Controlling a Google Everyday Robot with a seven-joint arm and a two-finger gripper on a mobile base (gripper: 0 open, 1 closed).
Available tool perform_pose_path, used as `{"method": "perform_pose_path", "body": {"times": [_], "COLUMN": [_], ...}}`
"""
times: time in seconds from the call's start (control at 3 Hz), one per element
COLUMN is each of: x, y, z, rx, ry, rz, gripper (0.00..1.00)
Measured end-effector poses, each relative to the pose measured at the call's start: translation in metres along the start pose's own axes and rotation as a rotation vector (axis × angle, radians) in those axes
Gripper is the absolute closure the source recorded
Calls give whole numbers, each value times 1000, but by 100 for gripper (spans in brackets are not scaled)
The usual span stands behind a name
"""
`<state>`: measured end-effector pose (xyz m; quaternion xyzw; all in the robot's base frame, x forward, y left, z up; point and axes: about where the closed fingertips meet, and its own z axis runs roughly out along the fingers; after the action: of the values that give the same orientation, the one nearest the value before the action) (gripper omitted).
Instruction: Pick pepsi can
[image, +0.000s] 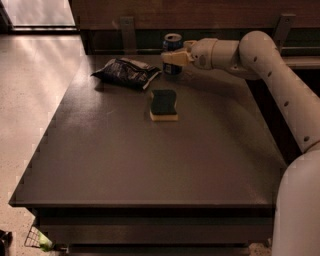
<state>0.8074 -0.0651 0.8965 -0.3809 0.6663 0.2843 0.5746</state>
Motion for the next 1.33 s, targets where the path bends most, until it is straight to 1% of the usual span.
{"method": "perform_pose_path", "body": {"times": [0.33, 1.0, 1.33], "x": [-20, -61, -76], "y": [-3, -6, -5], "z": [-3, -14, -18], "rx": [7, 16, 16], "ry": [6, 6, 0], "rz": [-25, -98, -133], "gripper": [100, 100, 100]}}
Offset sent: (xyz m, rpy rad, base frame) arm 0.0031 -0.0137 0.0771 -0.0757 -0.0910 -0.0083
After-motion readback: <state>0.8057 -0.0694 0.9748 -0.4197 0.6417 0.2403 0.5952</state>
